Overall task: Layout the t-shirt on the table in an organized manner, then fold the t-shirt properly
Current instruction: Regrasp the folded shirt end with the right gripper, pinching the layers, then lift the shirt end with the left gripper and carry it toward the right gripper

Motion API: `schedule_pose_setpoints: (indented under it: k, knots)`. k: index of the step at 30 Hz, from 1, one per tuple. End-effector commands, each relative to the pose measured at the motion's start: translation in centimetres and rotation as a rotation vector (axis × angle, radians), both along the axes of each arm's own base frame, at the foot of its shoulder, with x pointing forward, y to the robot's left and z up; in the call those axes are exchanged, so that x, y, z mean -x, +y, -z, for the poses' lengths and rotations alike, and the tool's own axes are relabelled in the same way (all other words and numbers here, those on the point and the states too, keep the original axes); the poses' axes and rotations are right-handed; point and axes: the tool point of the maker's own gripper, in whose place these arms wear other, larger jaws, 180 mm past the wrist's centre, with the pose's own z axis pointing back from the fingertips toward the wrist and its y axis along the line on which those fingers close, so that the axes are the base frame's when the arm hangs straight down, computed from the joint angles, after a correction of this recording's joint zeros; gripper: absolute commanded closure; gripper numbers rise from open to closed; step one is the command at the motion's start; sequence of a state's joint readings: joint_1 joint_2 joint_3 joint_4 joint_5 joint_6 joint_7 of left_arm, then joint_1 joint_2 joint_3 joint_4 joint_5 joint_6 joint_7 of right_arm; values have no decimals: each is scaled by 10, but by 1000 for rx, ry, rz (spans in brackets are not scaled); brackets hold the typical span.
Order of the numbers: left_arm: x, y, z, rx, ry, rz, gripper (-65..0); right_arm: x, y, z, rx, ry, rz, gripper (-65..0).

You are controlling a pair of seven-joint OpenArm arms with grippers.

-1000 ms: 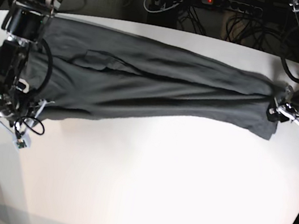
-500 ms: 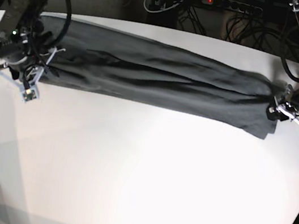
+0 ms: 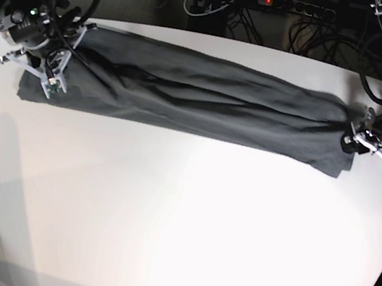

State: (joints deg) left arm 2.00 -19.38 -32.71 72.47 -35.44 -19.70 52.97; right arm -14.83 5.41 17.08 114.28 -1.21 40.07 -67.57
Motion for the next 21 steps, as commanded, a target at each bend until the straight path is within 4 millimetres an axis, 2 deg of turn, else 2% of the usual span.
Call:
schedule_pose_setpoints:
  k: [1,5,7,11,16,19,21]
  knots:
    - [-6,8,-11,-23,-23,4,-321,-1,-3,-4,12,-16,-2,0]
    - [-6,8,-11,-23,-24,6,-323,2,-3,-2,11,-7,-2,0]
    - [-7,8,-11,-24,-25,6,-356,4,-3,-1,13,1,-2,-25]
    - [-3,8,-9,-26,-17,7,-451,5,-6,2,20,17,-1,-159]
    - [-2,7,-11,-22,-23,6,-461,5,-15,-2,41,9,7,-320]
    - [-2,8,-11,-21,-26,3,-462,6,-34,-8,57,-8,68,-368]
    - [-2,9,-12,-23,-28,6,-462,-2,-37,-14,57,-33,79,-381]
